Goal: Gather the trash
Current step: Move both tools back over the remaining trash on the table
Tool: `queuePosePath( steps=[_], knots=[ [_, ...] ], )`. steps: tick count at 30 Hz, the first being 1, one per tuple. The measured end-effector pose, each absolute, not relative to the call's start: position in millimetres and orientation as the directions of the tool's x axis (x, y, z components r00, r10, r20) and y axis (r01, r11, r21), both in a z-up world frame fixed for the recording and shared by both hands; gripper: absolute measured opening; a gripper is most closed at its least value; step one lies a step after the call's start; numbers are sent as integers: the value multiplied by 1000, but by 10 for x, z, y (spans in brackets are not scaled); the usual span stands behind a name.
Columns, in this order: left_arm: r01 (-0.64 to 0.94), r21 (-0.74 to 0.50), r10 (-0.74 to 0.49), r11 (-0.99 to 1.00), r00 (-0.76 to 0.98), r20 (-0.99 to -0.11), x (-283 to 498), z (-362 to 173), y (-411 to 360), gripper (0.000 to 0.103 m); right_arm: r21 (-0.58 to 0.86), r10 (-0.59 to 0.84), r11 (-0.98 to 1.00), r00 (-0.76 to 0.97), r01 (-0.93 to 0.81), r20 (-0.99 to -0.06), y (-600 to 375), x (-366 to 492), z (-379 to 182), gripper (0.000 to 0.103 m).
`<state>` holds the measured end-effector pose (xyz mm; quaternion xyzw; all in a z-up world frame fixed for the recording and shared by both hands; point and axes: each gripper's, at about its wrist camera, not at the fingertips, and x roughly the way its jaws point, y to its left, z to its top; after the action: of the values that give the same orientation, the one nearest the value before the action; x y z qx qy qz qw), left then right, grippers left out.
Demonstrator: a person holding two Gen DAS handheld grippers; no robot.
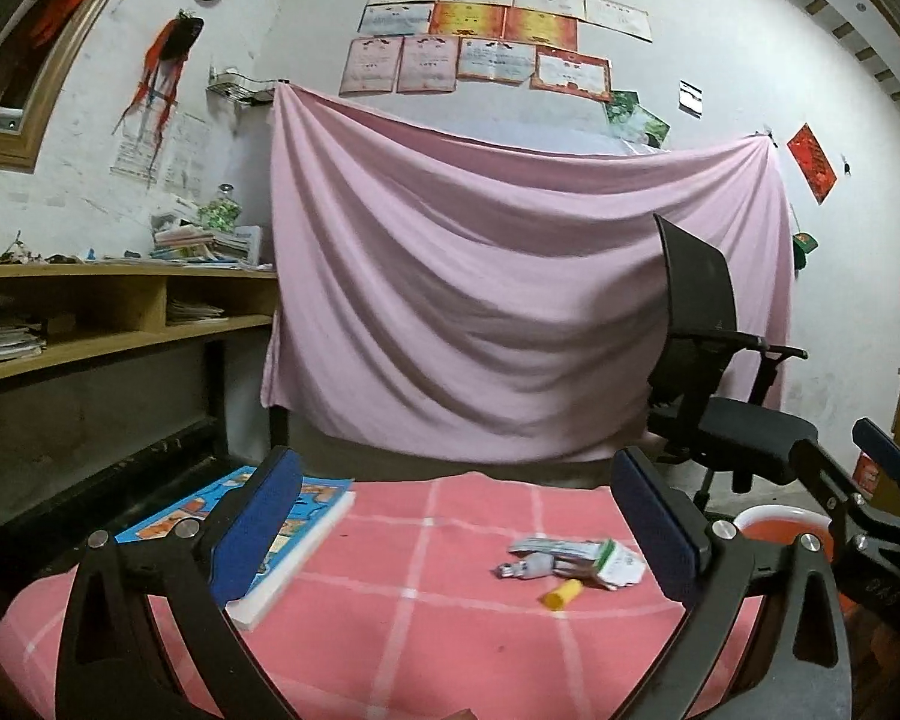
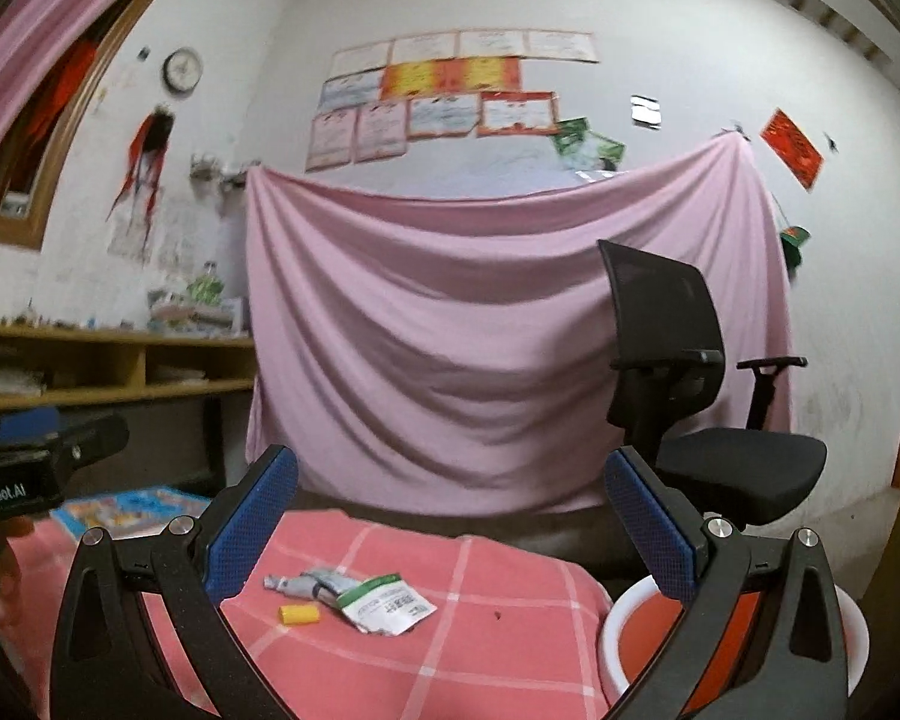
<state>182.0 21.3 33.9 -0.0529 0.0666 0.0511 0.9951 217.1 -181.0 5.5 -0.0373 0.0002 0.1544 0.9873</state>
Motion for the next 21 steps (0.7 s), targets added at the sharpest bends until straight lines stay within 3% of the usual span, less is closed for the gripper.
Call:
queuePosePath(
  steps=[12,21],
  knots=[
    [-138,-138,106,981,970,-217,2173,169,476,100,-102,307,938,932,-330,-194,-1553,2639,-118,103],
    [-97,-129,37,987,915,-402,2677,9,547,100,28,348,923,804,-383,-482,-1472,3308,-351,103]
  ],
)
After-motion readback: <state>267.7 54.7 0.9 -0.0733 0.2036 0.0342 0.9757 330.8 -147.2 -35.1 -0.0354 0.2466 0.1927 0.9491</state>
